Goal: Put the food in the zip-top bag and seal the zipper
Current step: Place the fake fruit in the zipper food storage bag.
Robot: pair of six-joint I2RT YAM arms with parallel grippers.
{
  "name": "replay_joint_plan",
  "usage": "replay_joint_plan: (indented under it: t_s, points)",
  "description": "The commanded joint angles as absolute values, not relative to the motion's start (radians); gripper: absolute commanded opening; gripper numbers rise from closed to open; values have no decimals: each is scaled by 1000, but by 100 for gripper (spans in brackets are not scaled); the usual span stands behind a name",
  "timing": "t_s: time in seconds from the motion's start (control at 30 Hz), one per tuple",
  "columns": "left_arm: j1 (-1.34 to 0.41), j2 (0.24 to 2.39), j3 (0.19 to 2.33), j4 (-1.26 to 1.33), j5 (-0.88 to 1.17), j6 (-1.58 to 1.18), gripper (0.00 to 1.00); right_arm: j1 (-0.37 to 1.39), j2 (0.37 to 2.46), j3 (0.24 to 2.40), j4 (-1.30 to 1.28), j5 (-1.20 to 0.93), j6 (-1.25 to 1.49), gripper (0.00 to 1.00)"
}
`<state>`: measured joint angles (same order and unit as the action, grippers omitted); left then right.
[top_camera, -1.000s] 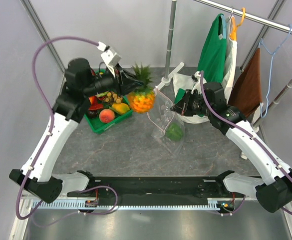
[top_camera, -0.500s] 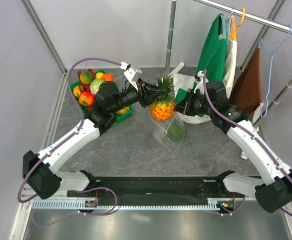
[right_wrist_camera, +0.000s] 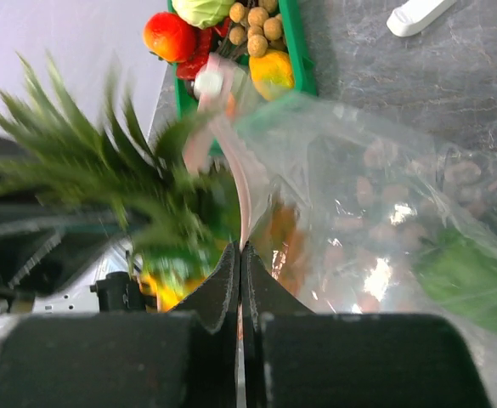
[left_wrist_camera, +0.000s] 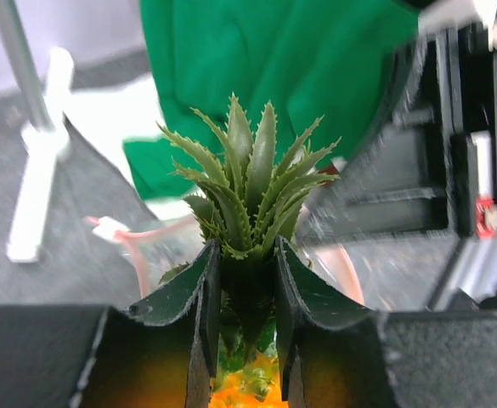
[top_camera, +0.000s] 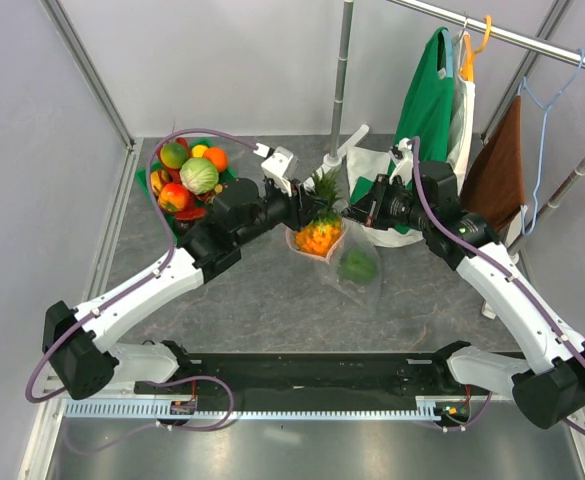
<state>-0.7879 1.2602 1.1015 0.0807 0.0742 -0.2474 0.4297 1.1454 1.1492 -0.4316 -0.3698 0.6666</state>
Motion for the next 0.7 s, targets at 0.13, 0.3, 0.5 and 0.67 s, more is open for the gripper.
replay_joint_plan:
  t_s: [0.13,0.3,0.5,0.67]
  points:
    - [-773,1106,1147,-159,26,-308,58,422,1111,1198,-373,-388,675,0]
    - [-669,1023,1161,-302,95,-331,76,420,1103,1198,-371,-397,673,0]
    - [-663,982,1083,-382,123,-356,65,417,1104,1206,-365,-400,667,0]
    - [-661,1087,1135,-437,212,-380,67,414,1094,1209,-365,-399,666,0]
